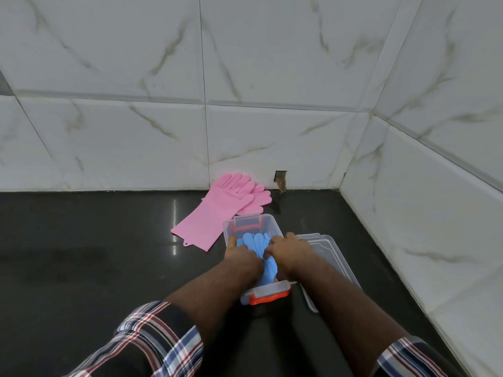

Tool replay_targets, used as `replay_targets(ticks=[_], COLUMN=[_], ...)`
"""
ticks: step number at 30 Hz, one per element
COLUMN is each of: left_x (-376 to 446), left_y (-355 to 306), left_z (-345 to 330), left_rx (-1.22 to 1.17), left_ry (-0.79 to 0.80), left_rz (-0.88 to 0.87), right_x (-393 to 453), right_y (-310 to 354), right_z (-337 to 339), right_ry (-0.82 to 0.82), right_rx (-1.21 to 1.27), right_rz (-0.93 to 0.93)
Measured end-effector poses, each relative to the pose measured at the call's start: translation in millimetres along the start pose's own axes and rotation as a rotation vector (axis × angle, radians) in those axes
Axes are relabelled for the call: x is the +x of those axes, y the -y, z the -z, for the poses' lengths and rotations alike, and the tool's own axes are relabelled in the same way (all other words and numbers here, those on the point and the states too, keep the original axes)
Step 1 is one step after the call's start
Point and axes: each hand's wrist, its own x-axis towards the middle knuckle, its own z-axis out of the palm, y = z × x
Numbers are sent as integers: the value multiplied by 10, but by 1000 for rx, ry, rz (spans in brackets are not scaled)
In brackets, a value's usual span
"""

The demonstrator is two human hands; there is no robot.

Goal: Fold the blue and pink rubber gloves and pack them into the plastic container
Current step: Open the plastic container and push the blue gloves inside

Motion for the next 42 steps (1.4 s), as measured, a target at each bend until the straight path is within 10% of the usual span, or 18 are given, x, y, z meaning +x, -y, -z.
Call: replay_targets(ticks=[9, 15, 30, 42], left_x=[-3, -16, 166, 254], left_y=[223, 235, -121, -290], left_z=[-12, -71, -122, -293], left_rx=[112, 94, -185, -190], left_ry=[-170, -101, -89, -458], left_rz=[-50, 36, -46, -265], right_x=[-121, -132, -345, -440], right_y=[260, 397, 110, -307], right_z=[147, -1, 89, -218], right_ry=[-322, -156, -29, -137], right_rx=[92, 493, 419, 362], right_rz=[-95, -169, -204, -339])
